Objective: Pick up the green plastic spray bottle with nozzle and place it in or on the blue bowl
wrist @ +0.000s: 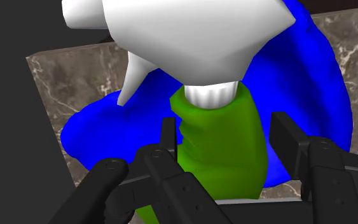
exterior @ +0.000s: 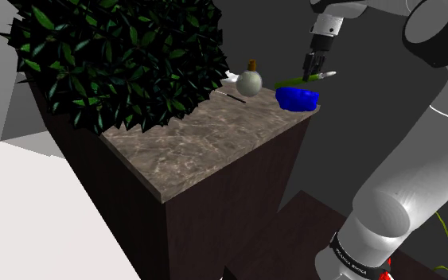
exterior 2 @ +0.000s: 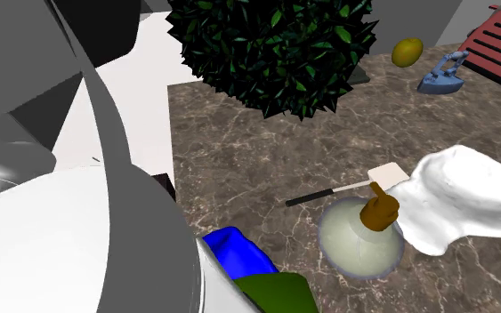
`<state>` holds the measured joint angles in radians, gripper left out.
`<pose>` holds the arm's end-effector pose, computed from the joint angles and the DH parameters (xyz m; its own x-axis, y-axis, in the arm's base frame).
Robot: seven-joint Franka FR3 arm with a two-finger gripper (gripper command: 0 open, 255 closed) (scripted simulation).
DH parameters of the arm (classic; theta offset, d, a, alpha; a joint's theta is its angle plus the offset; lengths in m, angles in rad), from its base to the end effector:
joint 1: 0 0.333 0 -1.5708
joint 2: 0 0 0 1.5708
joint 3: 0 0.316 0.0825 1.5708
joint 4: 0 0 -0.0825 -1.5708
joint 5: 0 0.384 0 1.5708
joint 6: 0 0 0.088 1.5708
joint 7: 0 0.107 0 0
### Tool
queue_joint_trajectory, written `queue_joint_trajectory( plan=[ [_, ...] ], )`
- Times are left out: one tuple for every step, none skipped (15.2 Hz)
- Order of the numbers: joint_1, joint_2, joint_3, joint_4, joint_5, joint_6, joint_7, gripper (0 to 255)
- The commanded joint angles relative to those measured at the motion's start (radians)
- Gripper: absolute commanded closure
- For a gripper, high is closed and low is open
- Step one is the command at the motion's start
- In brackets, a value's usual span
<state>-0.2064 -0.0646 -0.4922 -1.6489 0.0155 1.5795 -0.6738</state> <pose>0.4067 -0.3503 0.6194 0.9995 -0.0244 0.0190 -0.0235 -0.9988 -0.0437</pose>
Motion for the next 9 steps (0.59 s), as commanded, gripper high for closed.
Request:
queue_joint_trajectory(
  plan=[
    [0.001, -0.01, 0.002, -0.041, -0.005, 0.032, 0.003, 255],
    [0.001, -0.014, 0.003, -0.061, -0.006, 0.049, 0.004, 255],
    [0.001, -0.014, 0.003, -0.061, -0.006, 0.049, 0.004, 255],
    [0.001, -0.014, 0.003, -0.061, -0.006, 0.049, 0.004, 255],
    [0.001, -0.014, 0.003, -0.061, -0.006, 0.049, 0.004, 255],
    [0.001, -0.014, 0.003, -0.061, -0.006, 0.049, 0.004, 255],
    [0.001, -0.014, 0.003, -0.061, -0.006, 0.049, 0.004, 255],
    [0.001, -0.014, 0.003, -0.061, -0.006, 0.049, 0.004, 255],
    [0.001, -0.014, 0.003, -0.061, -0.006, 0.049, 0.004, 255]
  ],
)
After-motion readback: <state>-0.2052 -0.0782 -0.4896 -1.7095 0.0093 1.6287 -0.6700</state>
